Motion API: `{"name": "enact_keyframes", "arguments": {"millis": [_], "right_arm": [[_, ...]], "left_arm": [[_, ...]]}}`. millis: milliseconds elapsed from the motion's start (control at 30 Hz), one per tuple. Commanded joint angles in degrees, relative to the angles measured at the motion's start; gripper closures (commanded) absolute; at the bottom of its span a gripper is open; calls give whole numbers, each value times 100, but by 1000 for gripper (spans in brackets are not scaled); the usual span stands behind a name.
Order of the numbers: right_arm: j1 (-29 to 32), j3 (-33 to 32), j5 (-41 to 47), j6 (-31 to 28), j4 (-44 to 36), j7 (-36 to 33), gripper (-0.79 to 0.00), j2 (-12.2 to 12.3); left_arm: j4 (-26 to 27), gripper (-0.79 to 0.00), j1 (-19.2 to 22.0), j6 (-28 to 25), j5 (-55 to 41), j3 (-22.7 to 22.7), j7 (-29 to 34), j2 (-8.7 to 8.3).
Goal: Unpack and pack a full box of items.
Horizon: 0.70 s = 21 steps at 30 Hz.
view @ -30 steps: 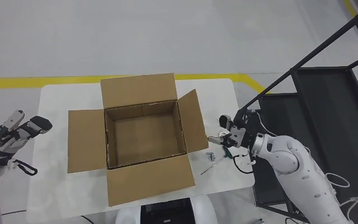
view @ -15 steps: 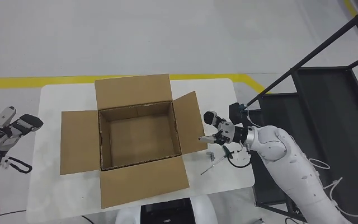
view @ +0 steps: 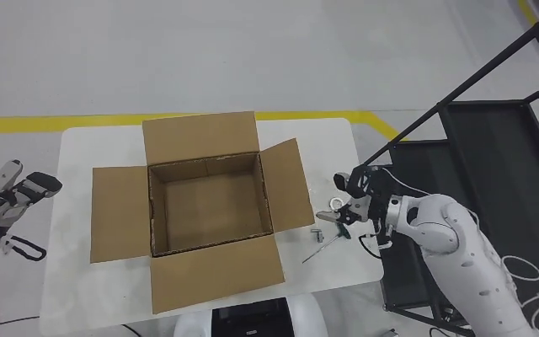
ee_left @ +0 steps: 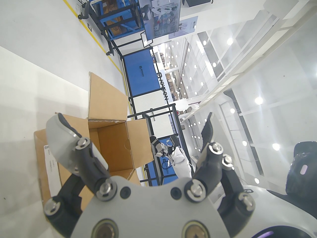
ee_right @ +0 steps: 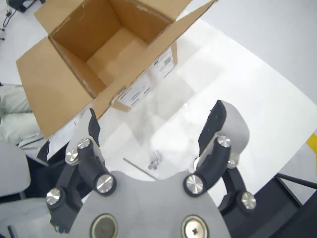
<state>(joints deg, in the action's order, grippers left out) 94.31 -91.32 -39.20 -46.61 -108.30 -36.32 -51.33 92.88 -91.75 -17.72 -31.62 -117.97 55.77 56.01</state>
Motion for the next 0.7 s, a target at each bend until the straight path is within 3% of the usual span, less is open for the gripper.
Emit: {"name": "enact_keyframes", "arguments": {"millis": [0, 100, 233, 333, 533, 667], "right_arm": [[208, -104, 237, -594, 2, -217, -785, 51], [353, -217, 372, -1048, 121, -353, -785, 109], [279, 63, 192, -943, 229, -412, -785, 111], [-9, 656, -470, -379, 332, -978, -785, 84], [-548, 1490, -1205, 205, 758, -970, -785, -15], [-740, 2028, -2211, 1072, 916, -1259, -785, -92]], "left_arm": [[0, -785, 0, 0, 0, 0, 0, 0], [0, -785, 0, 0, 0, 0, 0, 0], [0, -785, 0, 0, 0, 0, 0, 0], [0, -785, 0, 0, 0, 0, 0, 0], [0, -785, 0, 0, 0, 0, 0, 0], [0, -785, 0, 0, 0, 0, 0, 0]]}}
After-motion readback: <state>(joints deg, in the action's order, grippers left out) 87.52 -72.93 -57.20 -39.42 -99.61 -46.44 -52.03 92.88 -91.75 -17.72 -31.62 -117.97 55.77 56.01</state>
